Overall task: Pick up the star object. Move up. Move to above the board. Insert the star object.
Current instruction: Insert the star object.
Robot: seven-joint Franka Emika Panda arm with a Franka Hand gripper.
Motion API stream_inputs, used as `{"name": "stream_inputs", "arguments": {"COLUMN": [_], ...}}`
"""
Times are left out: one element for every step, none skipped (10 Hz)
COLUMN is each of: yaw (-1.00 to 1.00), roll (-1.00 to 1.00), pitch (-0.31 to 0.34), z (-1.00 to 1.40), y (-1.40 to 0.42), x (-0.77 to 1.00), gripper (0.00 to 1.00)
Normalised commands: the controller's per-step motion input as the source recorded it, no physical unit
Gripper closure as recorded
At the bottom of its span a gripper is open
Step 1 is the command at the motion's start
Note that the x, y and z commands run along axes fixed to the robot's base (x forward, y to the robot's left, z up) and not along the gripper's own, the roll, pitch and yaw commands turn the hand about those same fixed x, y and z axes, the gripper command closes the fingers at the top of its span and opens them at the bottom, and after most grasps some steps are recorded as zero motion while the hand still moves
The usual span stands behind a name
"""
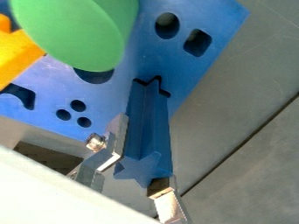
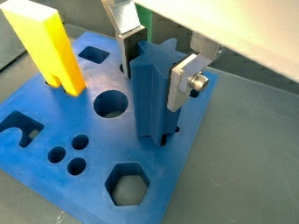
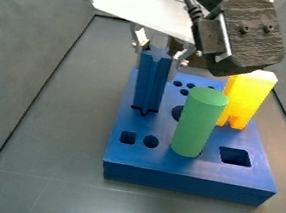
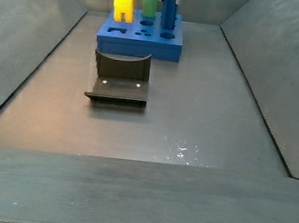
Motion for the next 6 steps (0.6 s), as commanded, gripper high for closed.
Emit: {"name": "stream_inputs", "arguments": {"yaw": [0.09, 0.05, 0.01, 0.0, 0.0, 0.0], "roll": [0.0, 0.0, -0.03, -0.06, -0.09, 0.0], "pitch": [-0.131, -0.087, -0.063, -0.04, -0.04, 0.0], "z": [-0.17, -0.27, -0.3, -0.3, -0.34, -0.52], "y": [-0.09, -0.13, -0.12, -0.13, -0.12, -0.09], "x": [-0.1, 0.0, 0.06, 0.16, 0.21, 0.26], "gripper": [1.0, 1.0, 1.0, 1.0, 1.0, 1.0]}}
